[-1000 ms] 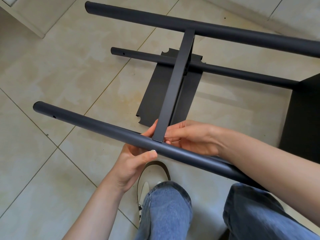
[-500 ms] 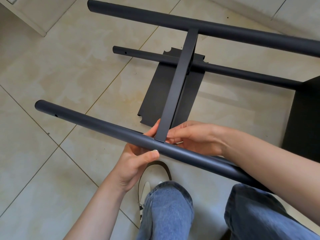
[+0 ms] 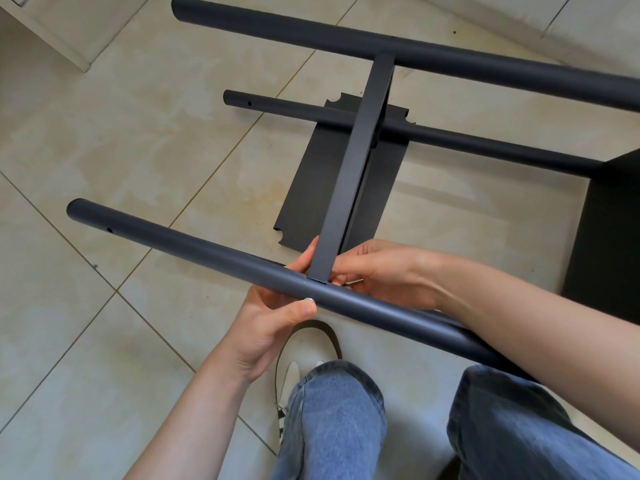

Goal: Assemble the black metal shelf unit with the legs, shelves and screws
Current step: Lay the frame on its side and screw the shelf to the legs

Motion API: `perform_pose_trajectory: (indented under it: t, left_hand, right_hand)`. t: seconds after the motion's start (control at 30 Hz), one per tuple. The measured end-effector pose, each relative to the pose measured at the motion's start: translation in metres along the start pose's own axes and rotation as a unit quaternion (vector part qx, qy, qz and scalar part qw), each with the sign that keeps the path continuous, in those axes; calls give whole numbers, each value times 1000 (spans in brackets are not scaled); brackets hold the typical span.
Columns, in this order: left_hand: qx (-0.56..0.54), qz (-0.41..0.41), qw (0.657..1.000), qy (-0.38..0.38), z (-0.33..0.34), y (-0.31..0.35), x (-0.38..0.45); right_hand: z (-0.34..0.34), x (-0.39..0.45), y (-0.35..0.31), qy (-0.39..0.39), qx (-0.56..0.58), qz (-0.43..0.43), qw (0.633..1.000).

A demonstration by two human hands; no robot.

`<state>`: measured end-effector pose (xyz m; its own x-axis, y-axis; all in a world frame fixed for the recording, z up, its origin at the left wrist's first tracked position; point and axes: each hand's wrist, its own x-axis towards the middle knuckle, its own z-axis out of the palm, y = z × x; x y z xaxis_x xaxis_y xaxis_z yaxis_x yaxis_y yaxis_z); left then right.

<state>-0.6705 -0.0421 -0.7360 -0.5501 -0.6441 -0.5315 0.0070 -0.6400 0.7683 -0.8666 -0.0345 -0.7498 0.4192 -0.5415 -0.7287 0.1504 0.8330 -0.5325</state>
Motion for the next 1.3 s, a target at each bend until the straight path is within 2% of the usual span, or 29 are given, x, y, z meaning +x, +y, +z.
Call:
perform_pose_trajectory:
  t: [0.23, 0.37, 0.57, 1.0, 1.3]
  left_hand:
    - [-2, 2, 1000, -3, 1, 0, -1]
    - [-1, 3, 1000, -3, 1, 1, -1]
    - [3, 10, 1000, -13, 2, 1, -1]
    - [8, 13, 1000, -14, -1, -1, 1]
    - [4, 7, 1000, -14, -2, -1, 2]
  right_hand:
    - [1, 4, 0, -1, -4, -31, 1000]
    - [-3, 3, 1, 32, 16, -26, 999]
    - [-9, -4, -1, -17, 61, 15, 998]
    - [1, 1, -8, -33, 13, 31, 999]
    - [-9, -1, -7, -55, 45, 23, 997]
